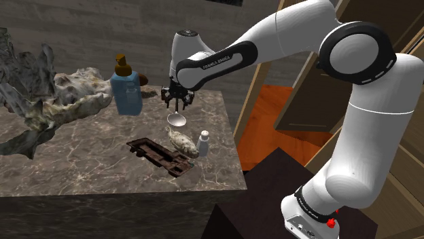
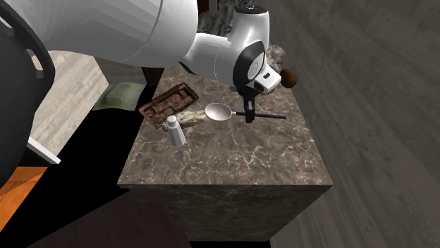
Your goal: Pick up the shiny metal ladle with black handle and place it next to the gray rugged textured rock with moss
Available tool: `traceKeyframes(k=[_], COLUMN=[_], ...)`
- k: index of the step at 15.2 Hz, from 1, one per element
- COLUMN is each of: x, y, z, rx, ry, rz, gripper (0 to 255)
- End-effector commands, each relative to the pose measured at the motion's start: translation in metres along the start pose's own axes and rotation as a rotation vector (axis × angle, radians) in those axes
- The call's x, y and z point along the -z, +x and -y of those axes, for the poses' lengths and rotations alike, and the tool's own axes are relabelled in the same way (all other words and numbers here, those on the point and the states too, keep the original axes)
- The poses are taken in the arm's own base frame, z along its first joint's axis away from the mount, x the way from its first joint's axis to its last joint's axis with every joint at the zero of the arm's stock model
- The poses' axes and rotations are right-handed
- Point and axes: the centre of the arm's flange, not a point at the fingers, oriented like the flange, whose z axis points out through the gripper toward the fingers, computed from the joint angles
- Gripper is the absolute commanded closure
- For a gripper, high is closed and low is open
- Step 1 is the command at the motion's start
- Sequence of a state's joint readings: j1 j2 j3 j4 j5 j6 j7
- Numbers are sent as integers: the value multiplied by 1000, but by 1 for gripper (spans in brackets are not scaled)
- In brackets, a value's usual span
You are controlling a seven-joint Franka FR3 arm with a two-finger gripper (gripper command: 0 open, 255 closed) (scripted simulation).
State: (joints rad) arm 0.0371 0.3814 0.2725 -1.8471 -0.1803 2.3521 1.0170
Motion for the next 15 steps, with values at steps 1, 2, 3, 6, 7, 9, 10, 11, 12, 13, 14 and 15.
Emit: traceKeyframes(k=[1,2,3,6,7,9,10,11,12,13,14,15], x=[0,0,0,26,40,50,50,50,50,50,50,50], y=[0,0,0,0,0,0,0,0,0,0,0,0], z=[0,0,0,0,0,0,0,0,0,0,0,0], rx=[0,0,0,0,0,0,0,0,0,0,0,0], ry=[0,0,0,0,0,0,0,0,0,0,0,0], rz=[0,0,0,0,0,0,0,0,0,0,0,0], gripper=[0,0,0,0,0,0,0,0,0,0,0,0])
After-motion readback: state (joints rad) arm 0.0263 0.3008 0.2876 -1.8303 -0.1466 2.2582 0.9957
